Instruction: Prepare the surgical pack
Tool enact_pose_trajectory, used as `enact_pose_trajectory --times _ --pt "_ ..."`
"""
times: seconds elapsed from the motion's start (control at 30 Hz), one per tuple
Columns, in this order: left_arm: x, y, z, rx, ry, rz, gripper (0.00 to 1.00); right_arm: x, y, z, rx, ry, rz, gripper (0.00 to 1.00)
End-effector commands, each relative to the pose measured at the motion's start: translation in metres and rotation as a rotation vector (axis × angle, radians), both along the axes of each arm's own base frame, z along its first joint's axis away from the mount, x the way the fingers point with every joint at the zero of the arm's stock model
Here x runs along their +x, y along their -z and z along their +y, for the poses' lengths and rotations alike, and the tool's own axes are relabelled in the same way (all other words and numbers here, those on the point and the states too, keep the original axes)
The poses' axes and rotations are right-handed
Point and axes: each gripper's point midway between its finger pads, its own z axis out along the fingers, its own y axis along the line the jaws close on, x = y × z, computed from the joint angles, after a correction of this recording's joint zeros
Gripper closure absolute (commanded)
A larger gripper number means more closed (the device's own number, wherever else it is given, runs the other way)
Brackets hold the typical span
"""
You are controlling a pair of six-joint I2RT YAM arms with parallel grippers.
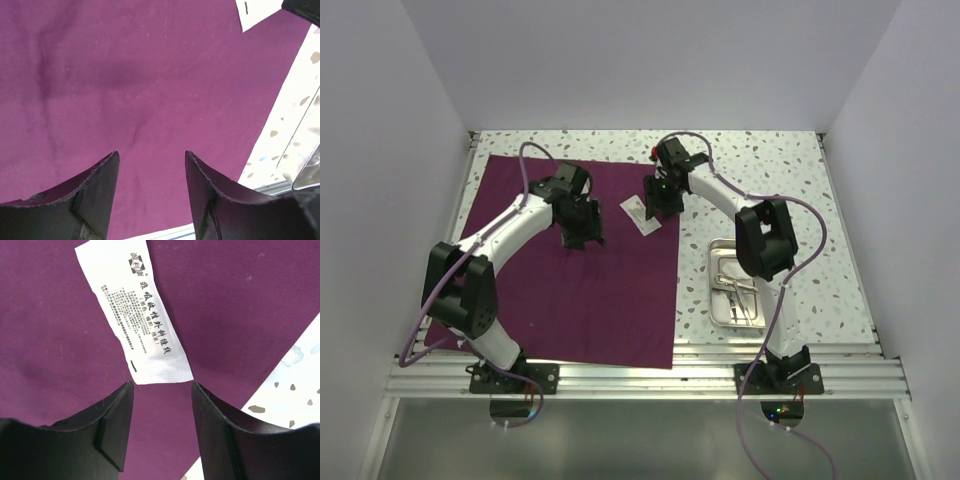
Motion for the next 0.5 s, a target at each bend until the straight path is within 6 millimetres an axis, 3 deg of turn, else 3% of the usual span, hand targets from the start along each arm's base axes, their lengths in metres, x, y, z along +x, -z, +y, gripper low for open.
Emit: enact_pose_trajectory --times 0.0,0.47 --pt "0.000 -0.011 -0.004 -0.032 0.009 -0.040 0.41 0.003 0.005 0.003 -0.007 -0.019 -0.017 0.47" --pt "0.002 -0.010 -0.009 -0.055 0.012 -0.038 0.42 0.000 0.034 -0.005 -0.089 -0.044 -0.001 0.51"
